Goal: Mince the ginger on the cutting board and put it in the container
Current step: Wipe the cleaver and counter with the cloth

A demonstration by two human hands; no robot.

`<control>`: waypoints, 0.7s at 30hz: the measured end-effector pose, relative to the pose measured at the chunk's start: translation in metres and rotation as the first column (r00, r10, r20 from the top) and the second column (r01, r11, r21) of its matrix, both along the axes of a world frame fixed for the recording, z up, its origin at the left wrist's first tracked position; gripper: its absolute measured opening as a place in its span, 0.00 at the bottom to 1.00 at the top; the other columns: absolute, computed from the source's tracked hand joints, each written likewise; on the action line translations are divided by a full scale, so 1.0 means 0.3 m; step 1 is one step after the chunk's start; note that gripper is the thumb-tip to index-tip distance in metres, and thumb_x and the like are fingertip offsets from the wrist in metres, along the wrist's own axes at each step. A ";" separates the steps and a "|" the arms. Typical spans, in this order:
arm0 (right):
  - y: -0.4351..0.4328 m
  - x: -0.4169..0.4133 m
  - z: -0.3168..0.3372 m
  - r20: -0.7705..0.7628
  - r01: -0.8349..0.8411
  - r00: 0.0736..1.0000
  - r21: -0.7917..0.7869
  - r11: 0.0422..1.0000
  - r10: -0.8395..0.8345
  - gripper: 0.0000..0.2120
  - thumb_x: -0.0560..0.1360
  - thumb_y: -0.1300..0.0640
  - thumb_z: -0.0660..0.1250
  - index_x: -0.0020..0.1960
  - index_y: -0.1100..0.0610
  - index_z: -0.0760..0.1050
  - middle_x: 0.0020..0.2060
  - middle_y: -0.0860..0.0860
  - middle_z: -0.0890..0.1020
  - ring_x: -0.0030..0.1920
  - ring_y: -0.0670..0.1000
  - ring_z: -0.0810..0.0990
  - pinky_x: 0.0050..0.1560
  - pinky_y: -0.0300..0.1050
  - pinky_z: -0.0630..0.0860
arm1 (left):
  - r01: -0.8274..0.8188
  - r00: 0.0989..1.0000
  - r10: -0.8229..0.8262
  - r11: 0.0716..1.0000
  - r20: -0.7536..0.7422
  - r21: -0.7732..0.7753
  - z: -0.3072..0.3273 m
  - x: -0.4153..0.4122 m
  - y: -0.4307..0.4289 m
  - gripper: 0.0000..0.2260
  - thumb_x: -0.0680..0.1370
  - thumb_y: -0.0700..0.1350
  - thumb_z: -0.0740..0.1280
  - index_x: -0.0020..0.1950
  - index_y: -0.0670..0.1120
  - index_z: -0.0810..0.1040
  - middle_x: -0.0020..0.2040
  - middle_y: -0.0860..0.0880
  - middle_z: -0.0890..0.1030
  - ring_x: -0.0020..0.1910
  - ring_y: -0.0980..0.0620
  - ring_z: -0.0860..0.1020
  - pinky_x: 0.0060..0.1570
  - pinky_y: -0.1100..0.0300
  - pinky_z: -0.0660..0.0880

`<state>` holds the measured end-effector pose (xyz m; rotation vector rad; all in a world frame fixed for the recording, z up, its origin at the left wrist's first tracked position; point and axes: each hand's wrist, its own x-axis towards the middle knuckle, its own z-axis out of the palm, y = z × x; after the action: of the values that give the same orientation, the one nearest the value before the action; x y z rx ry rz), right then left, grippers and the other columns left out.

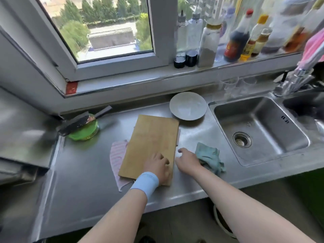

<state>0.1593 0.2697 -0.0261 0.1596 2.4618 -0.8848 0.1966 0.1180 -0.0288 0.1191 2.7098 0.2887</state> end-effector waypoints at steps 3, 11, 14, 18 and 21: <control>-0.139 -0.012 -0.013 0.232 0.113 0.966 0.030 0.993 -0.117 0.16 0.79 0.50 0.66 0.57 0.62 0.76 0.56 0.59 0.82 0.58 0.60 0.81 0.56 0.47 0.79 | -0.148 0.987 0.154 0.982 -0.040 0.122 -0.013 0.007 -0.074 0.13 0.77 0.44 0.62 0.61 0.51 0.76 0.62 0.49 0.73 0.63 0.47 0.70 0.59 0.55 0.69; -0.394 0.128 -0.006 0.657 0.096 0.752 -0.184 0.978 0.050 0.08 0.81 0.64 0.57 0.47 0.60 0.72 0.30 0.53 0.79 0.24 0.48 0.76 0.25 0.41 0.74 | -0.267 0.955 0.280 0.955 -0.093 0.129 -0.028 0.005 -0.428 0.15 0.77 0.43 0.62 0.63 0.50 0.75 0.61 0.49 0.74 0.65 0.47 0.69 0.61 0.53 0.69; -0.458 0.087 0.001 0.590 -0.257 0.765 -0.086 0.962 0.257 0.11 0.80 0.60 0.57 0.48 0.62 0.77 0.30 0.53 0.81 0.26 0.49 0.78 0.30 0.41 0.72 | -0.344 0.935 0.343 0.939 -0.087 0.007 -0.030 0.021 -0.504 0.18 0.79 0.46 0.61 0.69 0.53 0.71 0.67 0.49 0.70 0.69 0.46 0.67 0.62 0.54 0.68; -0.430 -0.128 0.031 -0.027 -0.082 0.995 0.271 0.959 0.093 0.21 0.74 0.49 0.55 0.60 0.54 0.79 0.60 0.56 0.80 0.63 0.60 0.76 0.63 0.53 0.72 | -0.637 0.761 0.648 0.755 0.033 -0.154 -0.029 0.051 -0.575 0.24 0.78 0.50 0.61 0.73 0.54 0.61 0.73 0.45 0.58 0.70 0.43 0.61 0.61 0.47 0.68; -0.400 -0.249 0.034 -0.121 -0.042 0.989 0.313 0.949 0.083 0.29 0.72 0.52 0.55 0.73 0.49 0.69 0.68 0.54 0.74 0.72 0.60 0.65 0.75 0.58 0.58 | -0.823 0.555 0.818 0.566 0.151 -0.043 -0.042 0.048 -0.588 0.29 0.76 0.51 0.65 0.74 0.49 0.59 0.70 0.42 0.62 0.68 0.41 0.63 0.61 0.45 0.70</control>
<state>0.0847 0.1498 -0.0159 0.1343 2.7034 -0.4894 0.2110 -0.0585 -0.0413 -1.1677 2.3934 0.5739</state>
